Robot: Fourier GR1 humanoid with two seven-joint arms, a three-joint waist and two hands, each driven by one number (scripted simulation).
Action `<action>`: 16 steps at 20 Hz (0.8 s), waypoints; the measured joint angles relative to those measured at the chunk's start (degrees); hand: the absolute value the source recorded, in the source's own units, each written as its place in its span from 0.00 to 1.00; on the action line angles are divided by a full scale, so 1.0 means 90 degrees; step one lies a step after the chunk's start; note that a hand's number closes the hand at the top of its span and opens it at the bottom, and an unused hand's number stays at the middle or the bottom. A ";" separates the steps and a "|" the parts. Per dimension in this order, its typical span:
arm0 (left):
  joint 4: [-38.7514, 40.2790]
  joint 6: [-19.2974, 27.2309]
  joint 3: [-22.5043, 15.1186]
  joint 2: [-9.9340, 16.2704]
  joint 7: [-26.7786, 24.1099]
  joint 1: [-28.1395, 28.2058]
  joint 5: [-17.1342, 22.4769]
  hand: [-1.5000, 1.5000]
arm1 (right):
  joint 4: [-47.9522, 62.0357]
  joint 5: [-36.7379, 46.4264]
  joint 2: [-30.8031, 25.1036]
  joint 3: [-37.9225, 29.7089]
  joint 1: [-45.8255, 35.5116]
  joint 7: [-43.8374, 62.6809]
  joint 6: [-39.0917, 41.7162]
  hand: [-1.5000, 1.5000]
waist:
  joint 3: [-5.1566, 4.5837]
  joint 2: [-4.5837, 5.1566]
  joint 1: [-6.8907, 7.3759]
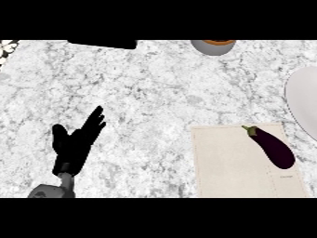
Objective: Pick the cupcake from the placemat and place it in the plate
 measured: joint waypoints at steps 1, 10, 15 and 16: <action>0.0013 0.0004 0.0012 0.0008 0.0022 -0.0012 0.0001 0.50 | 0.0042 0.0270 -0.0012 -0.0138 -0.0017 0.0056 -0.0044 1.00 | 0.0003 -0.0010 -0.0019; 0.0113 0.0058 0.0090 -0.0039 -0.0018 0.0059 0.0022 0.50 | 0.0423 0.2045 0.0216 -0.1317 -0.0016 0.0375 -0.0689 1.00 | 0.0028 -0.0124 -0.0199; 0.0138 0.0121 0.0151 -0.0052 0.0065 0.0049 0.0034 0.50 | 0.0705 0.2530 0.0309 -0.1896 -0.0018 0.0437 -0.1159 1.00 | 0.0029 -0.0175 -0.0312; 0.0132 0.0160 0.0138 -0.0082 0.0077 0.0072 0.0016 0.50 | 0.0752 0.2586 0.0326 -0.2000 -0.0015 0.0437 -0.1264 1.00 | 0.0030 -0.0190 -0.0339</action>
